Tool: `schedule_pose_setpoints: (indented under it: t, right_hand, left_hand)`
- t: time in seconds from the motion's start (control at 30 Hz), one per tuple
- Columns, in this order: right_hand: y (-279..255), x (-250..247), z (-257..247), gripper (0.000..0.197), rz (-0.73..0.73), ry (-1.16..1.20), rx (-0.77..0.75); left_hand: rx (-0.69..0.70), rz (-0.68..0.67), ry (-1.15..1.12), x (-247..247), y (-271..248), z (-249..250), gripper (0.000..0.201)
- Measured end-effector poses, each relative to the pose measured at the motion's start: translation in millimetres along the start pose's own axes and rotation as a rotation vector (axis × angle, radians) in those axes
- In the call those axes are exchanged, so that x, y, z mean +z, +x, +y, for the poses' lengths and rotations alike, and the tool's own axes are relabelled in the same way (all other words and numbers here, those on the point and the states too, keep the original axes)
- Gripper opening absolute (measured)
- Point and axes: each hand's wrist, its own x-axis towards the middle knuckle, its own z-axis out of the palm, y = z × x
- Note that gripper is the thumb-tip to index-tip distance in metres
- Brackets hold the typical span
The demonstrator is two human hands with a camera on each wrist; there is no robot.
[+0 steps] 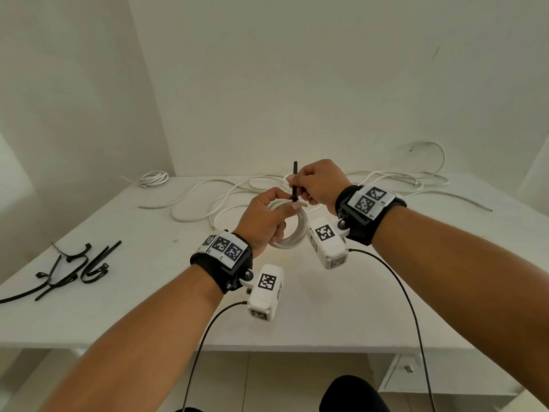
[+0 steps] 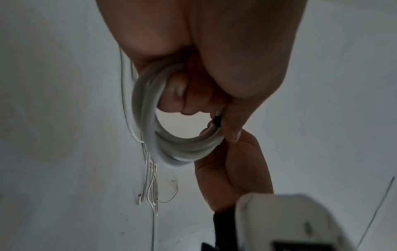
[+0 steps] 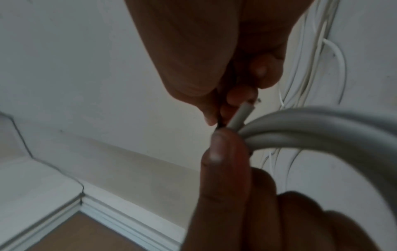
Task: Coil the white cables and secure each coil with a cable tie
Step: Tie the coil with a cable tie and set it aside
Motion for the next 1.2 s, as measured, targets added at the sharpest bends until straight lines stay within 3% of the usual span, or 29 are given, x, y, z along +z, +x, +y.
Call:
schedule_pose_setpoints:
  t: [0.1,0.27,0.37,0.5,0.63,0.73,0.8,0.9,1.07,1.2]
  right_hand:
    - [-4,3,1,0.030,-0.093,-0.019,0.014]
    - [-17,12,6,0.046,-0.426,0.112,0.059]
    - [-17,18,10,0.047,-0.443,0.136,0.029]
    - [-9,27,4,0.033,-0.466,0.107,-0.013]
    - [0,42,-6,0.025,-0.531,0.179,0.014]
    - [8,54,-13,0.020,-0.481,0.173,0.028]
    - [17,57,-16,0.018,-0.423,0.171,0.035]
    - [37,66,-18,0.018,-0.352,0.127,0.030]
    - [73,95,-29,0.020,-0.266,-0.112,-0.061]
    - [99,126,-47,0.016,-0.289,-0.343,-0.169]
  left_hand:
    - [-0.030,-0.016,-0.063,-5,-2,-4,0.020]
    - [-0.012,0.024,-0.105,-26,2,-4,0.008]
    - [-0.022,0.025,-0.109,-38,3,-7,0.015]
    - [-0.035,-0.016,-0.146,-57,2,-6,0.026]
    - [-0.021,-0.034,-0.031,-82,2,-6,0.031]
    - [-0.098,0.018,0.183,-115,5,-11,0.062]
    - [-0.190,0.055,0.469,-139,5,-14,0.083]
    - [-0.324,0.089,0.921,-178,-1,-20,0.097]
    - [-0.657,-0.045,1.382,-222,-6,-31,0.124]
    - [-0.733,-0.138,1.499,-232,-2,-37,0.136]
